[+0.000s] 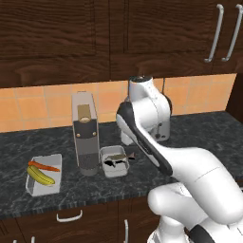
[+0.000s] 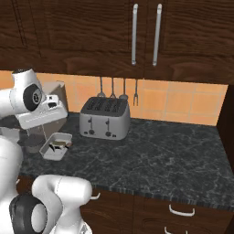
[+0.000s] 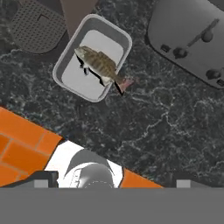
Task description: Take the meat container that has the fish and place it on the second highest rack of the freezer. Then take the vegetable container that has the carrot and cucumber and place it on the highest rack of the freezer.
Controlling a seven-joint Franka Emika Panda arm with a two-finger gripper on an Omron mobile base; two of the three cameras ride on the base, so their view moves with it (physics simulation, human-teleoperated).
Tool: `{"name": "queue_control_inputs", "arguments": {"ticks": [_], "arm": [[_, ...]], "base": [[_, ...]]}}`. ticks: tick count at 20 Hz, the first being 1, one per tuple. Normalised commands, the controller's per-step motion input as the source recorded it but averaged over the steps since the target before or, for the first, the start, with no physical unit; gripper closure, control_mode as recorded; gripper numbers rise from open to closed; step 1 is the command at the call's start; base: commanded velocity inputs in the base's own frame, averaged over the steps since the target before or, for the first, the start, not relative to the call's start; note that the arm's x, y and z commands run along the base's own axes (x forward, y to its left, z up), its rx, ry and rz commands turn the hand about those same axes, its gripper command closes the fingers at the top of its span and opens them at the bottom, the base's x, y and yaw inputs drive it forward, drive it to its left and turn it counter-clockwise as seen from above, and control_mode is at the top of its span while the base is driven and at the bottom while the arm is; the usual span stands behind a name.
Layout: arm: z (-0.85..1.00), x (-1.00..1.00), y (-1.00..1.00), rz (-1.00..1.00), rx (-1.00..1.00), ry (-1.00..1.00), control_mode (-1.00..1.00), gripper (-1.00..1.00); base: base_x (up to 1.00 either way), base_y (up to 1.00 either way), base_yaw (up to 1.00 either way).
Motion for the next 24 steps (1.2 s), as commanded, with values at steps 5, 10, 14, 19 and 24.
{"name": "queue_control_inputs", "arguments": {"ticks": [5, 10, 14, 19, 24], "arm": [[-0.45, -0.10, 0.97, 0.33, -0.04, 0.02, -1.00, -1.00], [-0.80, 0.44, 0.29, 0.25, 0.00, 0.25, -1.00, -1.00], [-0.72, 0.41, 0.24, 0.28, 0.00, 0.06, -1.00, -1.00], [-0.60, 0.10, 0.12, 0.04, -0.08, 0.00, -1.00, -1.00], [-0.49, 0.28, -0.01, 0.03, -0.01, 0.00, -1.00, -1.00]], "base": [[0.00, 0.00, 0.00], [0.00, 0.00, 0.00], [0.00, 0.00, 0.00], [0.00, 0.00, 0.00], [0.00, 0.00, 0.00]]}}
